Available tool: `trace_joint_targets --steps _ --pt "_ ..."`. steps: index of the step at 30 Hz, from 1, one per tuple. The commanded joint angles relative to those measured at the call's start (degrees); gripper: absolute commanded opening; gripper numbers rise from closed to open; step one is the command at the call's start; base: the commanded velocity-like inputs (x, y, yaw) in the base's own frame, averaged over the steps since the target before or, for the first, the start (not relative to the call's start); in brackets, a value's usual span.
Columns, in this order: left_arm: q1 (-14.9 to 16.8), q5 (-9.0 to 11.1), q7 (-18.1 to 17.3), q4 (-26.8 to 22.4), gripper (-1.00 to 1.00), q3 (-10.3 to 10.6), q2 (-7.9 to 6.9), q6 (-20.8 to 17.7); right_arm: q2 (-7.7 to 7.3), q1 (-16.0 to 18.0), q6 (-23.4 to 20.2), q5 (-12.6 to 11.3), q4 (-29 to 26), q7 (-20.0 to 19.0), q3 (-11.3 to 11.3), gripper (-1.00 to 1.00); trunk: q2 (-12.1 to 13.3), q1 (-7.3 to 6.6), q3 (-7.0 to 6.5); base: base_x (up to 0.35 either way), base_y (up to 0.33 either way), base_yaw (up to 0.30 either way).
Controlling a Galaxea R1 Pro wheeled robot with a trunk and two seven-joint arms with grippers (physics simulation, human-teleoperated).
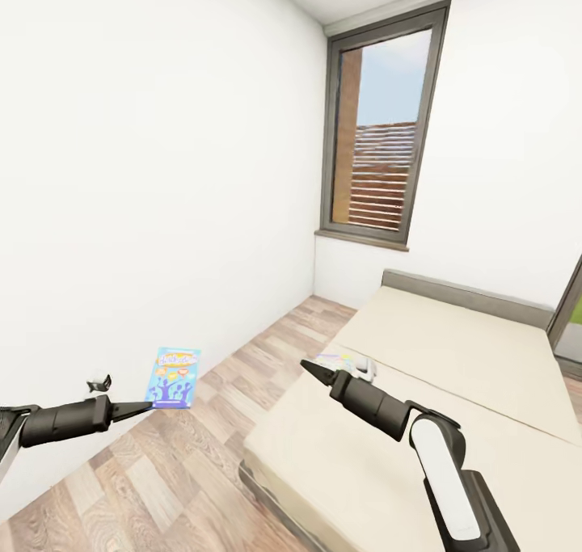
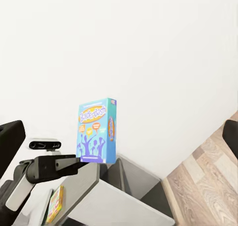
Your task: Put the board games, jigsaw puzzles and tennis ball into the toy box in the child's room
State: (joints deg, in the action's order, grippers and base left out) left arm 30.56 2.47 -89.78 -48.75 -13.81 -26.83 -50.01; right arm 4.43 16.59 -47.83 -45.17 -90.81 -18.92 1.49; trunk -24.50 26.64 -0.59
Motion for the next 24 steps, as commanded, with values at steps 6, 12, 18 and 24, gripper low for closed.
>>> trace_joint_targets --steps 6,12,18,24 --pt "0.02 -0.74 -0.22 2.67 -1.0 0.15 1.53 -0.32 -0.19 0.1 -0.29 0.08 1.09 -0.48 -1.0 1.0 1.58 -0.86 -1.13 0.0 0.0 0.209" --pt "0.02 -0.72 -0.22 3.16 -1.0 -0.17 1.08 -0.4 -0.07 0.11 -0.16 0.1 1.36 -2.49 -1.3 1.0 1.58 -0.86 -1.55 0.0 0.0 0.209" --pt "0.02 -0.79 -0.22 3.22 -1.0 0.03 1.34 -0.52 -0.14 0.11 0.51 0.09 1.68 -2.95 -1.4 1.0 1.58 -0.86 -1.97 0.0 0.0 0.209" --pt "0.02 -0.78 -0.22 3.53 -1.0 0.03 1.35 -0.46 -0.2 0.11 0.71 0.09 1.69 -4.29 -2.78 1.0 1.58 -0.86 -2.39 0.0 0.0 0.209"
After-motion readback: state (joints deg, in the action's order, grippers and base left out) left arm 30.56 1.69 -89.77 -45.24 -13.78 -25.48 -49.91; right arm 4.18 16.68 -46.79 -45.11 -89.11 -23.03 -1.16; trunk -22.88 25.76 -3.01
